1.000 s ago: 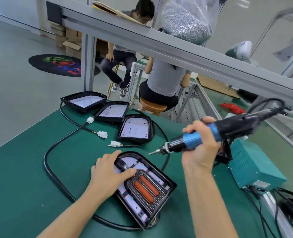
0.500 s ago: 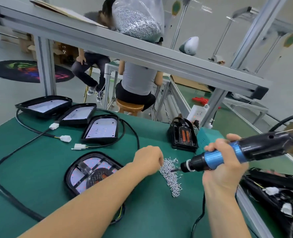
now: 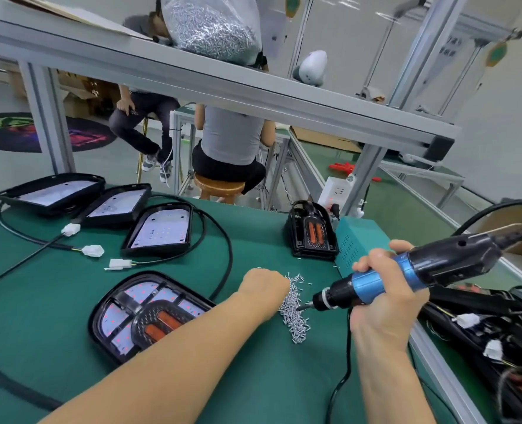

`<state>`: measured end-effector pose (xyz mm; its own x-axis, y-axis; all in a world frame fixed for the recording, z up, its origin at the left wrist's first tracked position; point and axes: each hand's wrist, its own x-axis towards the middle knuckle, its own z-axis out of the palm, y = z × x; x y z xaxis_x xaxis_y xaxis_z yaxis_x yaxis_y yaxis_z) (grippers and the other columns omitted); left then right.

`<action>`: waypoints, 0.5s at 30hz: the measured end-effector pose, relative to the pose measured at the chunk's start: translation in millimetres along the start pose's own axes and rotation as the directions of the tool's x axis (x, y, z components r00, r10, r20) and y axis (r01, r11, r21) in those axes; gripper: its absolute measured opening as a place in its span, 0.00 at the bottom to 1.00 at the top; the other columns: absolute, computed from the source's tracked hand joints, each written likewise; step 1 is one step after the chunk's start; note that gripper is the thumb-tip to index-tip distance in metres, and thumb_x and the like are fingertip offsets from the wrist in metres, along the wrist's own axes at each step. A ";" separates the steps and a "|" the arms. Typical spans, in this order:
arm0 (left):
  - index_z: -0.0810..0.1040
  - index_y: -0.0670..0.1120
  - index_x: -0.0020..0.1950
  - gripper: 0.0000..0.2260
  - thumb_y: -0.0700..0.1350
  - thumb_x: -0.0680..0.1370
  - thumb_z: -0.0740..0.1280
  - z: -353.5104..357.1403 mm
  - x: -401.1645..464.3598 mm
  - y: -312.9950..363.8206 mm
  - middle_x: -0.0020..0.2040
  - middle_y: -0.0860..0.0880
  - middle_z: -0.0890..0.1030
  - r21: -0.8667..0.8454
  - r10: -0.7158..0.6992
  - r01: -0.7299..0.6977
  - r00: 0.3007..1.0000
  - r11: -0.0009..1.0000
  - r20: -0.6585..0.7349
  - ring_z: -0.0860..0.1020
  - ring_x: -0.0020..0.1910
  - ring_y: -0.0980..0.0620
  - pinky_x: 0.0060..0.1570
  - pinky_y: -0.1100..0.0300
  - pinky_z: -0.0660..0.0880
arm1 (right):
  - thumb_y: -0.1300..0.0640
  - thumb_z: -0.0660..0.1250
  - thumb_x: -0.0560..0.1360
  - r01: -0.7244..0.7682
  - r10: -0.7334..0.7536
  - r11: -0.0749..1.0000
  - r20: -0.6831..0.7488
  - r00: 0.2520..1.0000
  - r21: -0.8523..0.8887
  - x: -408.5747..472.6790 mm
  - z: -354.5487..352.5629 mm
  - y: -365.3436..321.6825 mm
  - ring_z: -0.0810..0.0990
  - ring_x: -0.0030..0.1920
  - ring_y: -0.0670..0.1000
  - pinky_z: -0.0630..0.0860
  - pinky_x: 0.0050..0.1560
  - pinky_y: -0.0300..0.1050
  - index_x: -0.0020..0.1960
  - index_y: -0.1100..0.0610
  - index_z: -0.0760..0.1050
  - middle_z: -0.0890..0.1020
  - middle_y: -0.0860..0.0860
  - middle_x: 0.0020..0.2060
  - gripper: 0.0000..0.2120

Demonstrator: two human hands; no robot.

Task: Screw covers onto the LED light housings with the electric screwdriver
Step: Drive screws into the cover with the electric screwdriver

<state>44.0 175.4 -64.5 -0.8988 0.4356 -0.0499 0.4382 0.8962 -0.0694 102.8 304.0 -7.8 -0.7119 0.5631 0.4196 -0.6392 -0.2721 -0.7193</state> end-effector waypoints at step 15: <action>0.82 0.43 0.38 0.08 0.36 0.70 0.62 -21.0 -19.8 -11.1 0.36 0.45 0.83 -0.771 -0.328 0.145 0.941 0.620 -0.087 0.81 0.38 0.45 0.38 0.58 0.79 | 0.66 0.66 0.66 -0.038 0.038 0.999 -0.006 0.999 0.035 -0.2 3.9 -13.1 0.73 0.28 0.50 0.73 0.36 0.41 0.45 0.55 0.72 0.73 0.47 0.27 0.11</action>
<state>56.6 158.6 -41.8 -0.9904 0.1234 0.0622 0.1303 0.6841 0.7177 110.2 304.4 3.7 -0.7342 0.5569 0.3885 -0.6215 -0.3207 -0.7148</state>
